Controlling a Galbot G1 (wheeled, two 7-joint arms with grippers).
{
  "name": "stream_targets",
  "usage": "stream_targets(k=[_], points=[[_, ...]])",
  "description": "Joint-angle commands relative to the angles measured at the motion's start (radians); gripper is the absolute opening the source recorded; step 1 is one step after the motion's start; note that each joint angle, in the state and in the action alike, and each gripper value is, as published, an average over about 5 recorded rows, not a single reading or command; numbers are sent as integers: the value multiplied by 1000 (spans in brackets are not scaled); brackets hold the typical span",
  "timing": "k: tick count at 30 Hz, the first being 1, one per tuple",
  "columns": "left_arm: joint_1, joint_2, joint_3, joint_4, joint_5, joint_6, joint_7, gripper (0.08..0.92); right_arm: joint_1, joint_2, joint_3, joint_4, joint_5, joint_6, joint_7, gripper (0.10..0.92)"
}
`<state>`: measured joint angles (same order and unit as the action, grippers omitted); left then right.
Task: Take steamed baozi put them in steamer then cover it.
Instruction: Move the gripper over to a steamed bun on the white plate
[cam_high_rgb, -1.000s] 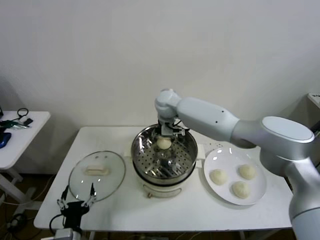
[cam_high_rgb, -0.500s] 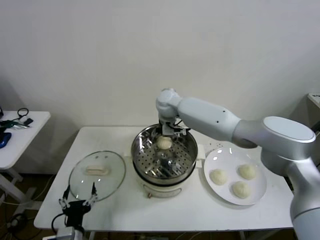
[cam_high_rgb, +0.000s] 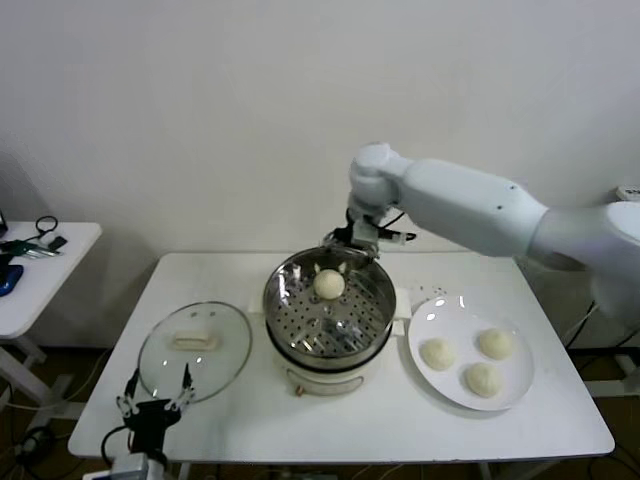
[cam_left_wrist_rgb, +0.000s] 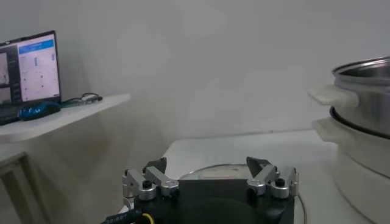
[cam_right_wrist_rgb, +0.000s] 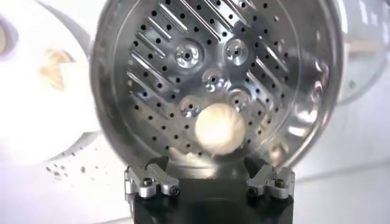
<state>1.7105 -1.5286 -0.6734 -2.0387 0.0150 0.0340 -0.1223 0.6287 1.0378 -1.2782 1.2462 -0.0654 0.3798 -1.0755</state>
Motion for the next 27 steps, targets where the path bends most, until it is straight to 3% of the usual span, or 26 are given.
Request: stream_targets(k=[1, 6, 12, 27], points=[[7, -1, 2, -18, 0, 1, 1, 823, 128, -313, -178, 140, 413, -469, 70, 823], [19, -3, 2, -29, 3, 3, 4, 823, 35, -434, -143, 199, 472, -617, 27, 823], [28, -6, 2, -36, 6, 4, 5, 823, -171, -516, -16, 203, 417, -652, -20, 823], [48, -14, -6, -43, 7, 5, -1, 823, -530, -437, 222, 53, 221, -639, -16, 823]])
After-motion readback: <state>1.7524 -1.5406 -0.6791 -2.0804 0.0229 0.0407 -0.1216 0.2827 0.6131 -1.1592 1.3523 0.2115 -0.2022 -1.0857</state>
